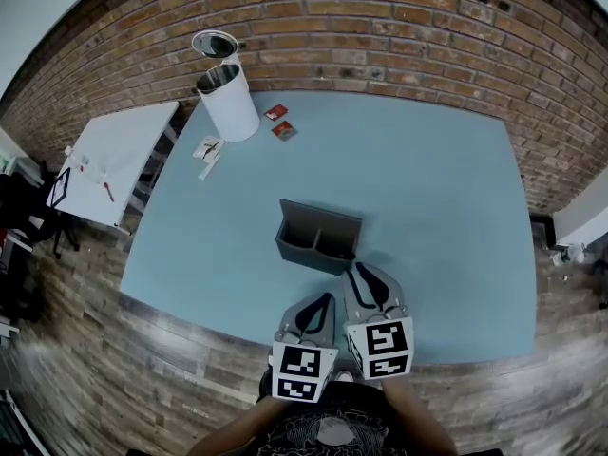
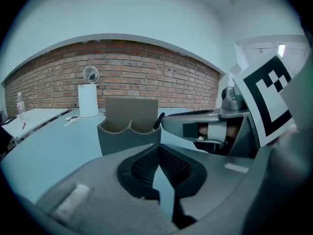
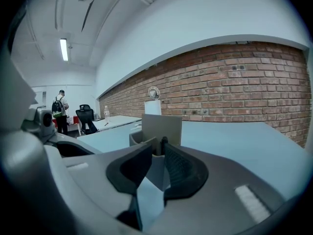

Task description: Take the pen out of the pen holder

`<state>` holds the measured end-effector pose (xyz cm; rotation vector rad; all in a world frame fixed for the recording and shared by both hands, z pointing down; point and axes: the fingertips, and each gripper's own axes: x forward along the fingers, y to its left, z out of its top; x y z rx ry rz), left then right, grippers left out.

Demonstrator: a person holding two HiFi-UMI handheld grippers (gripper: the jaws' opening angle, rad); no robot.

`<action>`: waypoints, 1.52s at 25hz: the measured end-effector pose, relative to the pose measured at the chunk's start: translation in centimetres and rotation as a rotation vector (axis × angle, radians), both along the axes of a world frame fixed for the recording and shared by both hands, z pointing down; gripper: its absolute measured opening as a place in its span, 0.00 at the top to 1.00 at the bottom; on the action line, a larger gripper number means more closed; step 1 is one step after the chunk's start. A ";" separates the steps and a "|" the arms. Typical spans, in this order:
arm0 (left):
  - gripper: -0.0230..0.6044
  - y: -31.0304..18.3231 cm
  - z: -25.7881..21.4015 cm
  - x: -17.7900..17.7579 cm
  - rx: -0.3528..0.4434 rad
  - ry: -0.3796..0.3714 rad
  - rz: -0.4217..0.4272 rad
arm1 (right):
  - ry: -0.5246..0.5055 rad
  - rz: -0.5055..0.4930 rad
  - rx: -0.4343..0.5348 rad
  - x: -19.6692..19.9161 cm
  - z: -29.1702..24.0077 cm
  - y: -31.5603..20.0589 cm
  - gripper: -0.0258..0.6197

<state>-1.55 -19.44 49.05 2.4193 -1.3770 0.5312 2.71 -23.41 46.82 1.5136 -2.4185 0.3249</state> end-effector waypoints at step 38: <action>0.97 -0.5 -0.2 -0.1 0.014 0.010 0.001 | -0.034 0.024 0.169 0.7 -3.8 -0.2 0.87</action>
